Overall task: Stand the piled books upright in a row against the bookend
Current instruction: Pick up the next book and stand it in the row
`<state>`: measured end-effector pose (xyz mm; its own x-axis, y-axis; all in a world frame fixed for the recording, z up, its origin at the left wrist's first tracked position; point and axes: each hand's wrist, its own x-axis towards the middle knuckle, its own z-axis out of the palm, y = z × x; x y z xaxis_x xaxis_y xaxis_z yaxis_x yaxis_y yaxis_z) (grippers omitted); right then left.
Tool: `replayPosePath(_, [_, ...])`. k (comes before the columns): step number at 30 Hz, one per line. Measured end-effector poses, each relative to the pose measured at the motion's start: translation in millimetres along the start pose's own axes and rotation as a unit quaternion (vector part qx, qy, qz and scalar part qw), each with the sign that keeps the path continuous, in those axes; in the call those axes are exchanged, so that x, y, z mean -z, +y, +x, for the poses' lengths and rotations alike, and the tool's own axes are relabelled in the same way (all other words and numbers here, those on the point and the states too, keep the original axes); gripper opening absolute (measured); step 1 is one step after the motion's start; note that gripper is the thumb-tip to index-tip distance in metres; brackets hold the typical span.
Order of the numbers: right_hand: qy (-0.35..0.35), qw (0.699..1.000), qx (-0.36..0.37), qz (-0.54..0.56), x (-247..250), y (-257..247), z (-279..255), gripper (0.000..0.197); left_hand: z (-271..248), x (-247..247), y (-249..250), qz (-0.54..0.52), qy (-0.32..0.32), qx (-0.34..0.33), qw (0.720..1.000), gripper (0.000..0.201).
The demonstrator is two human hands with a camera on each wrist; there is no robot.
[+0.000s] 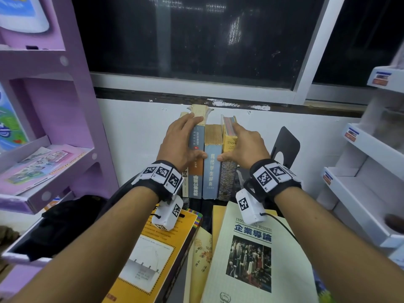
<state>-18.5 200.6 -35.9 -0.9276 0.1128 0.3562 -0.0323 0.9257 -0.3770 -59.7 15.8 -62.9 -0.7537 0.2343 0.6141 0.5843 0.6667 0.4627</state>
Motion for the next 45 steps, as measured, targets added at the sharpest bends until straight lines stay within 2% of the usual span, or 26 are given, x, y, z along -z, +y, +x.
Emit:
replayPosePath(15, [0.029, 1.000, 0.001, 0.002, -3, -2, -5, 0.094, 1, -3, -3, 0.001, 0.001, -0.003, 1.000, 0.093])
replayPosePath(19, [0.023, 1.000, -0.002, 0.013, -2, -4, -7, 0.090, 1, 0, -2, 0.007, -0.007, -0.005, 1.000, 0.094])
replayPosePath(29, [-0.027, 0.999, -0.010, 0.043, 6, -5, -13, 0.097, -2, 13, -4, 0.000, -0.037, 0.000, 0.999, 0.092])
replayPosePath(35, [-0.048, 0.997, -0.001, 0.053, 21, -9, -27, 0.073, -11, 24, 2, 0.000, -0.057, 0.000, 0.998, 0.091])
replayPosePath(42, [-0.038, 0.998, 0.003, 0.041, 40, -18, -60, 0.057, -32, 41, 18, 0.004, -0.075, -0.005, 0.997, 0.092])
replayPosePath(45, [-0.042, 0.998, -0.004, 0.049, 44, -24, -73, 0.056, -44, 51, 22, 0.017, -0.084, -0.006, 0.996, 0.091])
